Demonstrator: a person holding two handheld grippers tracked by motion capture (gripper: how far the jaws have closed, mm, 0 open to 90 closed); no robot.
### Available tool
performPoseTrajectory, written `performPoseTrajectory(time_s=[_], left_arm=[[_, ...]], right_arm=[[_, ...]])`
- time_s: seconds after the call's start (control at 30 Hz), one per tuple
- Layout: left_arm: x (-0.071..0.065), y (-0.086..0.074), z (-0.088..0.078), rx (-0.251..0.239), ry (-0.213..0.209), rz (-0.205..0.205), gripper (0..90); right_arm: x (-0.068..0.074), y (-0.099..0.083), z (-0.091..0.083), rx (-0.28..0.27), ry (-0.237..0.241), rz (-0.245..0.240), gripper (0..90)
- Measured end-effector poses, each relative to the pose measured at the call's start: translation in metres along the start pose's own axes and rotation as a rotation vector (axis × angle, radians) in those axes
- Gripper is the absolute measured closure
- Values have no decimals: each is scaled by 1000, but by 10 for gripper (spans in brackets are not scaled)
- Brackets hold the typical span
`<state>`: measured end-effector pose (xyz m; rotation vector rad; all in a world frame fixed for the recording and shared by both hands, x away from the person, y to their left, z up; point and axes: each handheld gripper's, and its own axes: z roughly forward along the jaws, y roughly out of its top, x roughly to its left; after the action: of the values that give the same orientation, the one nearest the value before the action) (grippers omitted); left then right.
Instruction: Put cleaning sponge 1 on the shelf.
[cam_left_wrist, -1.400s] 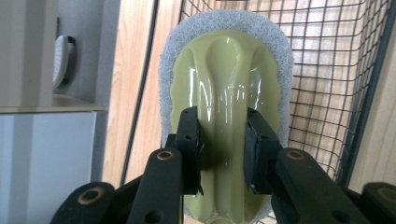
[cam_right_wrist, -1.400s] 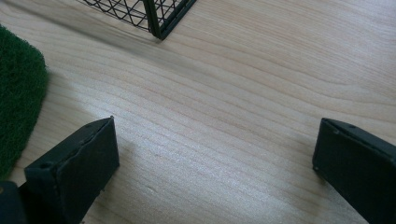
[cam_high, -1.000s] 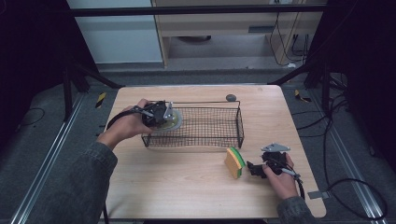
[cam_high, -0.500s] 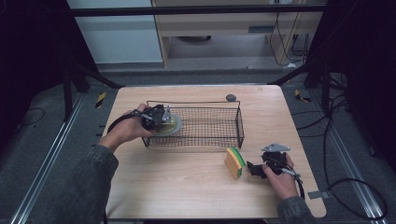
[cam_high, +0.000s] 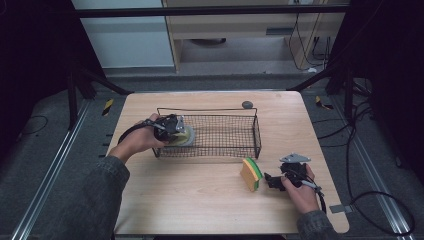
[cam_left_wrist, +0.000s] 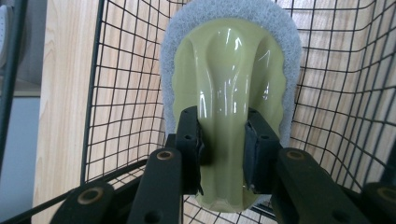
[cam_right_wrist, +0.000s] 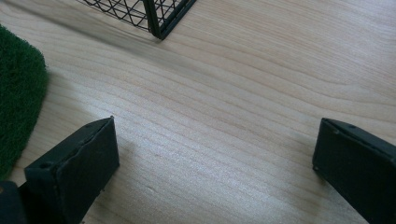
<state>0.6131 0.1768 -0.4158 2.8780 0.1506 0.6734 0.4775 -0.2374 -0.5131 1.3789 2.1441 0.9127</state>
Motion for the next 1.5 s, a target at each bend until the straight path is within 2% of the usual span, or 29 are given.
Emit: performPoseTrajectory(time_s=[0.53,1.1,1.2,1.3,1.5], left_arm=[[0,6,8,7,-16,-17,704],[-3,10,12,17,-32,-15,692],[-4,9,9,10,-37,-29,685],[-3,9,4,-5,-37,-26,669],[0,7,-9,-46,-13,-54,644]], right_arm=[[0,0,0,0,0,1,6],[0,0,0,0,1,0,6],[0,0,0,0,1,0,6],[0,0,0,0,1,0,6],[0,0,0,0,1,0,6]])
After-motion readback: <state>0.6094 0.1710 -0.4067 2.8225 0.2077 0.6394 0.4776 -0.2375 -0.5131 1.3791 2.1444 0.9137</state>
